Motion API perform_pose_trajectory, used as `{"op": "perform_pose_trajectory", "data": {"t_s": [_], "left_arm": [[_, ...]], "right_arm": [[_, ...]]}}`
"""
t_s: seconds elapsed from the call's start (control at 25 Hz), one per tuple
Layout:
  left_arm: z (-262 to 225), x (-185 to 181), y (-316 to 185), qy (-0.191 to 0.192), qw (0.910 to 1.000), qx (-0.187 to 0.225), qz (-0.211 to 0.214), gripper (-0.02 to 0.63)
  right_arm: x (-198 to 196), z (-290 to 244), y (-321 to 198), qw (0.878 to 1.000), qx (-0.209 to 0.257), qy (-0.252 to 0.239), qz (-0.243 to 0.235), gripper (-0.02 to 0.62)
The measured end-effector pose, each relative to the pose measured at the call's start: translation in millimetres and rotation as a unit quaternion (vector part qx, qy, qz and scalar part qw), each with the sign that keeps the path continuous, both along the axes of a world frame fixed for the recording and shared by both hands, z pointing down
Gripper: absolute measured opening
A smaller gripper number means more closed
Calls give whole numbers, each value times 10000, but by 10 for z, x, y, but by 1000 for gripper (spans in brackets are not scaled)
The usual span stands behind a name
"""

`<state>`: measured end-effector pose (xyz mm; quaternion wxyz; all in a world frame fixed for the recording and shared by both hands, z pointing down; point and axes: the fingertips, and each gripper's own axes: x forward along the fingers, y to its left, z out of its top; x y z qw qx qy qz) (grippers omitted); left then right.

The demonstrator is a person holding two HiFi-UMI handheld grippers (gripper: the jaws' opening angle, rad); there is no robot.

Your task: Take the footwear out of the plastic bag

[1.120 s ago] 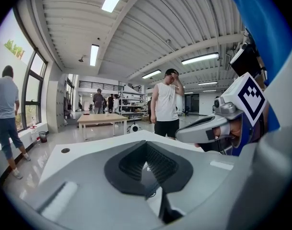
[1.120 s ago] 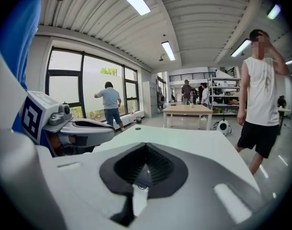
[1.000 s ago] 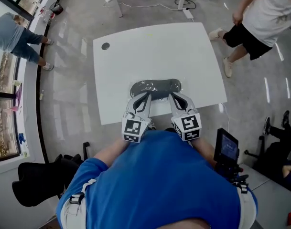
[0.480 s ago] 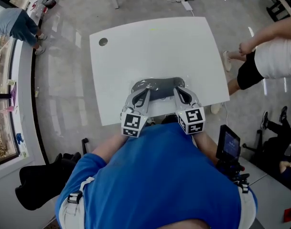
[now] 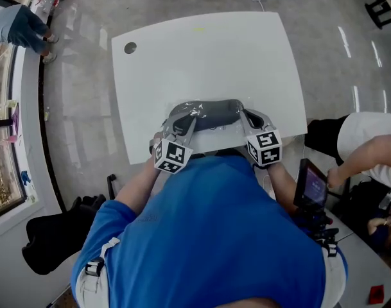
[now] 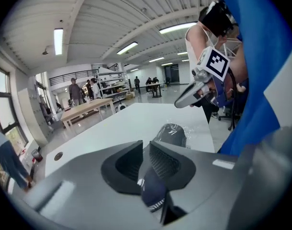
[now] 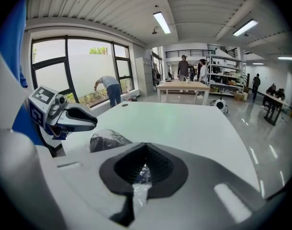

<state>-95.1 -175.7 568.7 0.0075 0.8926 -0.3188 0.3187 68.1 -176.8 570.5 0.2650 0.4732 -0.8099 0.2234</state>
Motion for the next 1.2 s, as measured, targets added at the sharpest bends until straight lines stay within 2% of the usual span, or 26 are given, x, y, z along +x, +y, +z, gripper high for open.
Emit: {"op": "perform_pose_trajectory", "data": {"t_s": [0.12,0.24,0.44,0.52,0.6,0.8,0.92,1.08,1.12,1.2], "left_arm": [[205,191,-38,-478,9980,-8,419,94],[269,192,88,-865,9923,-70,879,163],[467,240,115,-1515,9794,-260,1309,175],[563,251,81,-1741,9751,-301,1338,172],[602,212,89,-1856,9738,-311,1279,142],[647,119,166,-1955,9736,-286,1147,53],[661,96,199,-2000,9736,-246,1076,24],[655,61,195,-1987,9747,-239,996,8],[651,41,198,-1968,9751,-261,985,8],[640,9,212,-1907,9763,-326,971,8]], "right_arm": [[174,233,-47,9995,-165,123,-222,3],[108,307,68,9983,-277,281,-428,3],[145,502,124,9942,-587,328,-835,5],[202,581,103,9923,-705,344,-956,5],[207,628,133,9899,-786,410,-1104,5],[141,761,276,9808,-964,579,-1595,17],[75,808,365,9741,-1020,579,-1933,34],[-28,800,432,9565,-780,980,-2637,64],[-69,794,447,9482,-605,1184,-2884,71],[-150,806,499,9240,-171,1651,-3446,90]]}}
